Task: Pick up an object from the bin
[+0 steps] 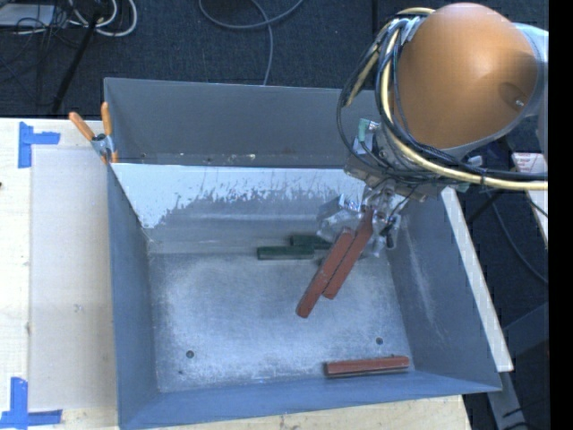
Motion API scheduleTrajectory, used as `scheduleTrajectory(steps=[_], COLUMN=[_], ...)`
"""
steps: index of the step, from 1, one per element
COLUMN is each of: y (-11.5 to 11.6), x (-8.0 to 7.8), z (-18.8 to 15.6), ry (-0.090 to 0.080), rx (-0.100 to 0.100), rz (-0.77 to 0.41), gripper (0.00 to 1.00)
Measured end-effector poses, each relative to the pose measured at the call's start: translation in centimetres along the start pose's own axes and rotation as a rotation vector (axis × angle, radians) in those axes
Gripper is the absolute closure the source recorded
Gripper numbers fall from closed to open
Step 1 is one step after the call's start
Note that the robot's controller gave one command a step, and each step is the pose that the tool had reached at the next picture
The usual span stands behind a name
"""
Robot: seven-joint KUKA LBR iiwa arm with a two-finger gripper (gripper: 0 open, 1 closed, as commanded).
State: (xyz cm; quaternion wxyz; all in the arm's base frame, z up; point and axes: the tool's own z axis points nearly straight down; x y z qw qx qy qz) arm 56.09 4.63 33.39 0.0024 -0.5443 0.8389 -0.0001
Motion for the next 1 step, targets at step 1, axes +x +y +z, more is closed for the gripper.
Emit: scheduleTrajectory(steps=[1], y=[-0.01], x=[0.09], z=[0.09], ry=[0.001], rx=[-0.003], rz=[0.002], gripper=[1.0])
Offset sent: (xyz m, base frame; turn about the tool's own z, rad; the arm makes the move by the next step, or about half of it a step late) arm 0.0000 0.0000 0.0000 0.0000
